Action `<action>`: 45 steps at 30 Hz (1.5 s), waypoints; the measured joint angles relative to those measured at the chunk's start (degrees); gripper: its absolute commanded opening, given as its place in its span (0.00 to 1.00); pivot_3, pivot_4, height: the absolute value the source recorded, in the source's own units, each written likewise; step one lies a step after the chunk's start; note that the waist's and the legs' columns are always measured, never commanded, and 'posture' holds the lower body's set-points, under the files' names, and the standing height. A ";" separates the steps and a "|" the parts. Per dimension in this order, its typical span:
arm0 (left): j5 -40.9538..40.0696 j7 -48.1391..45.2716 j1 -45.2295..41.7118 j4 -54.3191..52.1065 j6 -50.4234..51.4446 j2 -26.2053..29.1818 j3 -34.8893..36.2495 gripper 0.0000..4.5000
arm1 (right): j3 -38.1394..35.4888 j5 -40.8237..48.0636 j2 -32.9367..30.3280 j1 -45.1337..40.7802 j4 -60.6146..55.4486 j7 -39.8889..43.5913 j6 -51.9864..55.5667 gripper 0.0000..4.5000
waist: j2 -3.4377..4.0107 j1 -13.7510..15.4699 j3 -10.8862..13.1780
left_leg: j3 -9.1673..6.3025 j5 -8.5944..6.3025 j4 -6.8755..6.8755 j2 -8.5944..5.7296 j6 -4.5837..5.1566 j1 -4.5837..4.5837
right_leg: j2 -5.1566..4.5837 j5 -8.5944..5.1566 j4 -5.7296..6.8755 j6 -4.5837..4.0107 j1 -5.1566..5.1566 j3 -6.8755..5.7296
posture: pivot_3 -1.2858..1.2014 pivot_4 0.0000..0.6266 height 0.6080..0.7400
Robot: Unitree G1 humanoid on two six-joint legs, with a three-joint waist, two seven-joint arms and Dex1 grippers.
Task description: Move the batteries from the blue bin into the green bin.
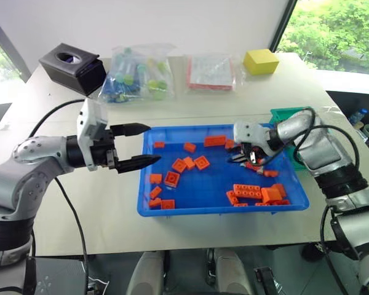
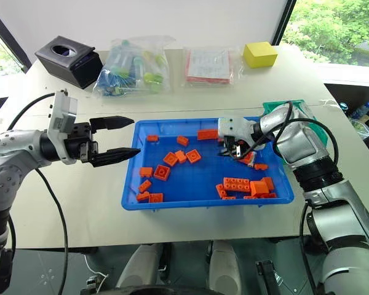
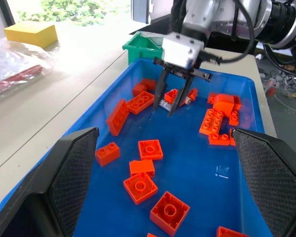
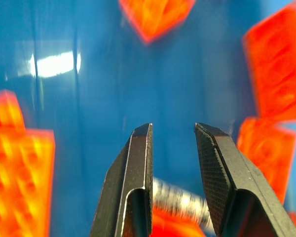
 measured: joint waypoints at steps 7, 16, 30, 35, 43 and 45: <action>-0.05 -0.29 0.99 -0.22 0.01 0.08 -0.01 1.00 | -12.82 4.37 3.85 4.29 -21.82 -13.65 41.48 0.91 | 0.00 0.13 0.00 | -0.19 -0.01 0.00 0.01 0.00 -0.02 | -0.05 0.01 -0.01 -0.03 -0.01 0.02 | 0.52 0.24 0.64; 0.00 -1.68 -0.01 0.83 0.00 -1.19 -2.67 1.00 | -22.03 9.04 10.40 1.61 -18.67 -29.01 63.73 0.96 | -0.01 0.14 -0.01 | 0.04 0.00 0.02 -0.07 0.01 -0.03 | -0.03 0.03 -0.01 -0.06 -0.02 0.01 | 0.52 0.24 0.64; 2.36 -3.56 -2.85 3.98 -1.38 -3.64 -5.27 1.00 | -19.29 26.55 4.93 -4.95 2.64 -45.36 63.75 0.96 | 0.00 -0.28 -0.01 | 0.06 -0.01 -0.05 -0.05 0.04 -0.04 | 0.01 0.04 0.01 -0.05 -0.05 0.01 | 0.52 0.24 0.64; 2.34 -2.81 -1.39 3.24 -1.33 -3.92 -5.27 1.00 | -15.24 36.55 1.81 -3.76 2.32 -50.11 63.75 0.96 | -0.01 -0.33 -0.01 | 0.06 -0.01 -0.06 -0.03 0.05 -0.04 | 0.01 0.03 0.00 -0.05 -0.05 0.02 | 0.52 0.24 0.64; 2.24 -1.49 -1.19 2.12 -1.26 -4.13 -5.18 1.00 | -14.02 39.89 3.89 -3.90 3.13 -56.18 63.75 0.96 | -0.01 -0.29 -0.01 | 0.06 -0.01 -0.05 -0.03 0.05 -0.04 | 0.01 0.04 0.00 -0.05 -0.05 0.02 | 0.52 0.24 0.64; 2.23 -1.42 -1.19 2.12 -1.26 -4.12 -5.17 1.00 | -13.98 40.37 4.33 -3.90 3.10 -57.03 63.74 0.96 | -0.01 -0.29 -0.01 | 0.06 -0.01 -0.05 -0.03 0.05 -0.04 | 0.02 0.04 0.00 -0.05 -0.05 0.02 | 0.52 0.24 0.64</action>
